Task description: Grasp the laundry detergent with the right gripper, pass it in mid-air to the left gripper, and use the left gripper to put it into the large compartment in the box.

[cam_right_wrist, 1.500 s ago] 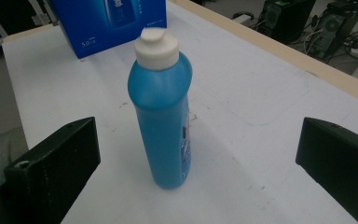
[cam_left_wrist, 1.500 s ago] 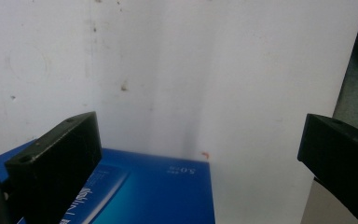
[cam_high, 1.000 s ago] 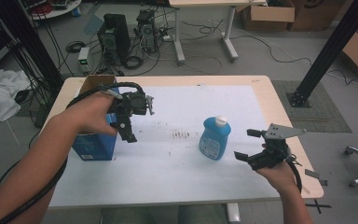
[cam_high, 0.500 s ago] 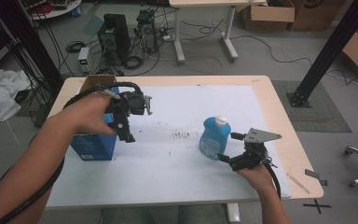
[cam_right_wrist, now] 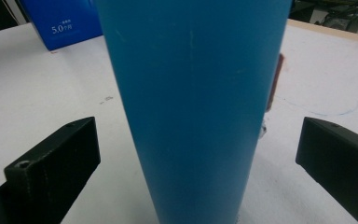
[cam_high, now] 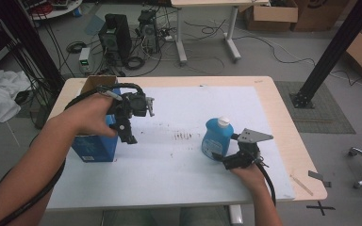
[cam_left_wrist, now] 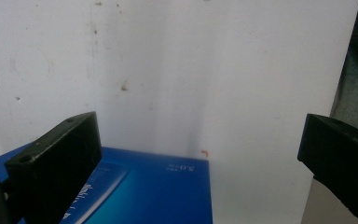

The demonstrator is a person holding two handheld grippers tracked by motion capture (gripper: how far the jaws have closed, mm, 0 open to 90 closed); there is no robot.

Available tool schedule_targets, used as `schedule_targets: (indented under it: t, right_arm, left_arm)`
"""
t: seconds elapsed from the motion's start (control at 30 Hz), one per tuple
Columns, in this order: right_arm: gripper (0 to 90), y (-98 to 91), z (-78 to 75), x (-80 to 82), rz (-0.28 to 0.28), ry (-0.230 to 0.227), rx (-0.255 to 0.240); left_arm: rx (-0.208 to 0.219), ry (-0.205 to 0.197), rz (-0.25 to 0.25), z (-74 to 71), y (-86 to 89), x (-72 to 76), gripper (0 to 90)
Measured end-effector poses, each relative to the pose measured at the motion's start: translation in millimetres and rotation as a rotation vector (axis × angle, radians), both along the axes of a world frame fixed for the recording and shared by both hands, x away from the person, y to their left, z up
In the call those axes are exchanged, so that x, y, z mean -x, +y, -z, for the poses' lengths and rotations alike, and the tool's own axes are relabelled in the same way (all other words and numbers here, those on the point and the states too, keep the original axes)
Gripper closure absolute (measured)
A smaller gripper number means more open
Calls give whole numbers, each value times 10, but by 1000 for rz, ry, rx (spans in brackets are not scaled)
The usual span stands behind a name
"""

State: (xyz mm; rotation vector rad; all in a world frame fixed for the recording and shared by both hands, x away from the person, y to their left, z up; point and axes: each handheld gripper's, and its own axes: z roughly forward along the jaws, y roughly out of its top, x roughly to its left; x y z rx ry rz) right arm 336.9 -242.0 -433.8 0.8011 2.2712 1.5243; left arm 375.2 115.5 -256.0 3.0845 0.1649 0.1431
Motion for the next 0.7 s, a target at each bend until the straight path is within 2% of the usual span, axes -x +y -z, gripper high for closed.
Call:
schedule_targets:
  t: [0.13,0.37,0.57,0.7]
  right_arm:
    - [0,21,35,-31,13,-1,-21]
    - [3,46,58,-63,21,-1,-20]
    - [28,99,73,-69,22,-19,-31]
    - [78,124,76,-77,9,-31,-32]
  left_arm:
    - [-1,-1,-1,5,0,2,1]
    - [4,-1,2,13,9,12,1]
    - [4,-2,7,18,7,29,1]
    - [3,-1,10,24,3,33,1]
